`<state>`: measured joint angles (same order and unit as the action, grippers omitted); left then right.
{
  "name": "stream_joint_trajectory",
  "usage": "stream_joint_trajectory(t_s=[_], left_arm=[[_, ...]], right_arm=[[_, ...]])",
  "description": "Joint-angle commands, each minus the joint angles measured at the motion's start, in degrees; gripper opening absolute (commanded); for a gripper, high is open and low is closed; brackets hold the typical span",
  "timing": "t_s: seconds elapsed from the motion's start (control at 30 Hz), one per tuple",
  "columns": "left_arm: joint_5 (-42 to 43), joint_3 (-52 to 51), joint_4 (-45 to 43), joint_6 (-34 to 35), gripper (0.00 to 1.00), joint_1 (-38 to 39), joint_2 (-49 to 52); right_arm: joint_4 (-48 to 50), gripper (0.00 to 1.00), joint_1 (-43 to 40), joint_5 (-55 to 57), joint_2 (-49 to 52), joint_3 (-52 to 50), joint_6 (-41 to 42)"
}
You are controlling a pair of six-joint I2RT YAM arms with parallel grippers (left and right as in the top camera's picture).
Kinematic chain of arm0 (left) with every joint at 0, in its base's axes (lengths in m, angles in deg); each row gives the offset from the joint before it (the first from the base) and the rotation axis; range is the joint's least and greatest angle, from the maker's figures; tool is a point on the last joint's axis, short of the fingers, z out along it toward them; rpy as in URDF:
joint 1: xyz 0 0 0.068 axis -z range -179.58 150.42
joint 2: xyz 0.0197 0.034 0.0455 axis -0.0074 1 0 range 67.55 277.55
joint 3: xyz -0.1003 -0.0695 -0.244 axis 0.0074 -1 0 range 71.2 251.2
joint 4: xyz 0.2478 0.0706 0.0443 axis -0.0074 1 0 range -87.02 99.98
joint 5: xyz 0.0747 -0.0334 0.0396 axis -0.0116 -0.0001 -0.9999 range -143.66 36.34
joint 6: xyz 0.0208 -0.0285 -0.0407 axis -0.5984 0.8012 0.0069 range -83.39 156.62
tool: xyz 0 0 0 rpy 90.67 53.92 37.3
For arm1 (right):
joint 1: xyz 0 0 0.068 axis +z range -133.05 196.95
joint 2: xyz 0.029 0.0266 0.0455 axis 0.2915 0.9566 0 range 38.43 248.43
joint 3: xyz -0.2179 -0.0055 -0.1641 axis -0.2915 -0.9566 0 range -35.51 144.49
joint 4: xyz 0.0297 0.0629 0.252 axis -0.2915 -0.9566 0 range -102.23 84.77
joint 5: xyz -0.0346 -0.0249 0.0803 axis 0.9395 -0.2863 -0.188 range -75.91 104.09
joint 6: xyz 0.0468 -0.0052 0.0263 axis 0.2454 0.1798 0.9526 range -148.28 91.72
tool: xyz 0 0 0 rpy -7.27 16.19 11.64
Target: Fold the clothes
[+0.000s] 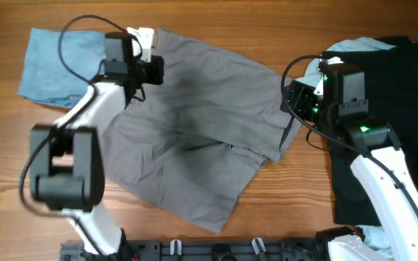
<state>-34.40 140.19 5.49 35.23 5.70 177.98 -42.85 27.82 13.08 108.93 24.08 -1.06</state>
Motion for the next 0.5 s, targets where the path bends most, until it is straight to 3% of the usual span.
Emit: stream_joint_trajectory(t_s=[0.0,0.07,0.13,0.23,0.33,0.47], left_arm=[[0.4,-0.3,-6.2,-1.4,0.04,-1.0,8.4],[-0.7,-0.3,-6.8,-1.4,0.06,-2.3,10.5],[-8.5,-0.3,-4.6,-1.0,0.04,-4.6,12.4],[-23.8,-0.3,-2.1,9.4,0.04,-10.4,13.0],[-10.5,0.0,-2.8,10.6,0.04,-14.7,11.4],[-0.2,0.0,-3.1,10.6,0.17,-13.4,7.8]], right_arm=[[-0.3,0.71,-0.2,1.0,0.7,0.0,-0.2],[-0.8,0.70,-0.2,1.0,0.8,-0.1,-0.2],[-0.8,0.70,-0.2,0.9,1.4,-0.1,-0.2],[-0.9,0.71,-0.2,1.0,2.6,-0.1,-0.4],[-0.3,0.71,-0.2,1.0,7.4,-0.1,-1.3],[7.7,0.71,-0.2,-4.3,18.3,-0.1,-5.4]])
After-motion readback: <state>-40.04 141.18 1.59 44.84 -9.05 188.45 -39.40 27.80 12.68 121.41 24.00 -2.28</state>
